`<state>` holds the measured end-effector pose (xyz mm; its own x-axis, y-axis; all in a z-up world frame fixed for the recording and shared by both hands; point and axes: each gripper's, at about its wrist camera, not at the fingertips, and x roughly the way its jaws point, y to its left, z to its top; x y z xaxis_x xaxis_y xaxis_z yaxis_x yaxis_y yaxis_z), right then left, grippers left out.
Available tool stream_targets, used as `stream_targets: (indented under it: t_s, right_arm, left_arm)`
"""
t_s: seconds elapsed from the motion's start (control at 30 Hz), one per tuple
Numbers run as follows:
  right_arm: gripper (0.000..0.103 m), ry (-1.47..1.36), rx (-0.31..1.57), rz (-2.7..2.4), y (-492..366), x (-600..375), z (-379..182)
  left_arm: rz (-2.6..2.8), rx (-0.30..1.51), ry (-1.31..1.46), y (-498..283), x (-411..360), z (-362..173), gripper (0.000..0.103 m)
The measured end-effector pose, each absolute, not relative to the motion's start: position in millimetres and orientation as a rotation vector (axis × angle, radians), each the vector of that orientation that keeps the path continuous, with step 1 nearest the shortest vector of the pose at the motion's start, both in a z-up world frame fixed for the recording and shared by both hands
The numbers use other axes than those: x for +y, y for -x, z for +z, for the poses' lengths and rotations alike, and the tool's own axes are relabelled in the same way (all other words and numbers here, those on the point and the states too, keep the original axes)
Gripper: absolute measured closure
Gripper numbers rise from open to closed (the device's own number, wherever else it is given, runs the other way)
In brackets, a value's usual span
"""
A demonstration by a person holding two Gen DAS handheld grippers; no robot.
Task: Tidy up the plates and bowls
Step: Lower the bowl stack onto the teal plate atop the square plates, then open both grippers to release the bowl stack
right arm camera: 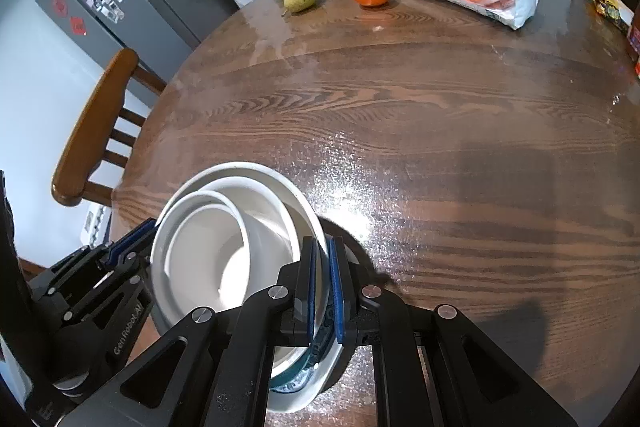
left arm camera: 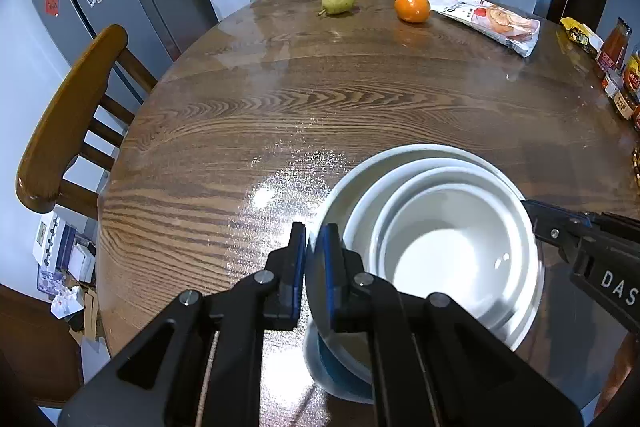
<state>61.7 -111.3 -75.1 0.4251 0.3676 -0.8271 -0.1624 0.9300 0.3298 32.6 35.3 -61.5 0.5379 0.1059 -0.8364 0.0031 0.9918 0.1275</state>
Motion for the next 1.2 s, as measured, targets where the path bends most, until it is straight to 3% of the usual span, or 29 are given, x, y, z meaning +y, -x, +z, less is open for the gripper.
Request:
stream_targets:
  t_s: [0.5, 0.67, 0.8, 0.87, 0.97, 1.2]
  right_arm:
    - [0.092, -0.238, 1.072, 0.322, -63, -114, -75]
    - [0.092, -0.235, 1.065, 0.307, -61, -113, -74]
    - [0.092, -0.226, 1.062, 0.286, -60, -112, -73]
    - [0.092, -0.228, 1.066, 0.281, -61, -113, -74]
    - [0.092, -0.226, 1.069, 0.269, -59, -113, -74]
    - [0.092, -0.221, 1.064, 0.257, -57, -112, -73]
  left_arm:
    - [0.056, 0.96, -0.113, -39, 38, -61, 0.098]
    - [0.051, 0.961, -0.11, -38, 40, -62, 0.093]
    - [0.063, 0.959, -0.103, -38, 45, -61, 0.082]
    - [0.072, 0.954, -0.097, -38, 49, -60, 0.069]
    - [0.074, 0.952, -0.085, -38, 54, -60, 0.06]
    - [0.072, 0.955, -0.085, -35, 57, -61, 0.055]
